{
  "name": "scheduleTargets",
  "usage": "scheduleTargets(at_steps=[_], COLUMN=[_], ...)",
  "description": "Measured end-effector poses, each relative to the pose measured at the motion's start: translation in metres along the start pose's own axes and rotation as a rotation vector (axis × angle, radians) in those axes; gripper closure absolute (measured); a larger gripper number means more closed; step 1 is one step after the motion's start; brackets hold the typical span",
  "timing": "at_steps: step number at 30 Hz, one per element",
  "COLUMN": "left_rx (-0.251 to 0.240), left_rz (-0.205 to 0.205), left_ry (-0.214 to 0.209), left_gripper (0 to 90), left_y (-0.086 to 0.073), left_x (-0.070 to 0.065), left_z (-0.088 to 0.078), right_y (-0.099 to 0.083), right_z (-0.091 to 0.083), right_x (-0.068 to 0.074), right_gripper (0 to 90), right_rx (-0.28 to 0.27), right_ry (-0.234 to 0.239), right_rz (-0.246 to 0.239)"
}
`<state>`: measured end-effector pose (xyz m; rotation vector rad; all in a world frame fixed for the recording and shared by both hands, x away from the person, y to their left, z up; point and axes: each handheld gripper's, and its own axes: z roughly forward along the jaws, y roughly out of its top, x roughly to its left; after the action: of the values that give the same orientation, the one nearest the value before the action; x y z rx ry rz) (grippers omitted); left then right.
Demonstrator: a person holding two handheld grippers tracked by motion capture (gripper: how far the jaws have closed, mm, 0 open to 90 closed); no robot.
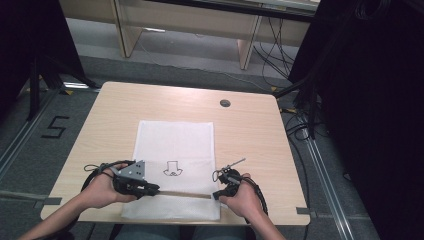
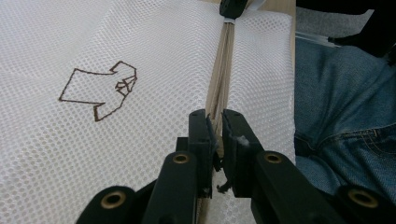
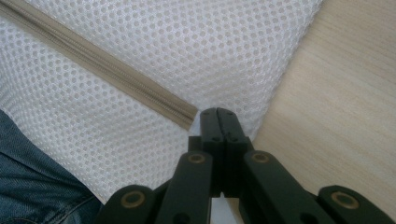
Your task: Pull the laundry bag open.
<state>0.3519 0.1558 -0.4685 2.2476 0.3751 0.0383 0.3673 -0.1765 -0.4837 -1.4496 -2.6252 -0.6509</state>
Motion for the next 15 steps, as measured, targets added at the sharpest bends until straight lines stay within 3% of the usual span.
scheduleTargets(at_steps=[11,12,15], left_rx=[0.003,-0.008,-0.005], left_rz=[-0.006,-0.013,-0.016], left_ry=[0.002,0.007,0.008], left_gripper=[82.2,82.2,82.2], left_y=[-0.0050,-0.0056,-0.0071], left_x=[0.0012,0.0011,0.0015], left_z=[-0.0060,-0.0065,-0.0083], right_y=[0.0000,-0.0003,0.0000], right_z=[0.0007,0.0014,0.0010], right_x=[-0.0003,-0.0019,-0.0005], right_gripper=[90.0,90.0,90.0], right_rx=[-0.008,-0.002,-0.007], right_ry=[-0.001,-0.029,-0.009], right_rz=[-0.004,-0.012,-0.001])
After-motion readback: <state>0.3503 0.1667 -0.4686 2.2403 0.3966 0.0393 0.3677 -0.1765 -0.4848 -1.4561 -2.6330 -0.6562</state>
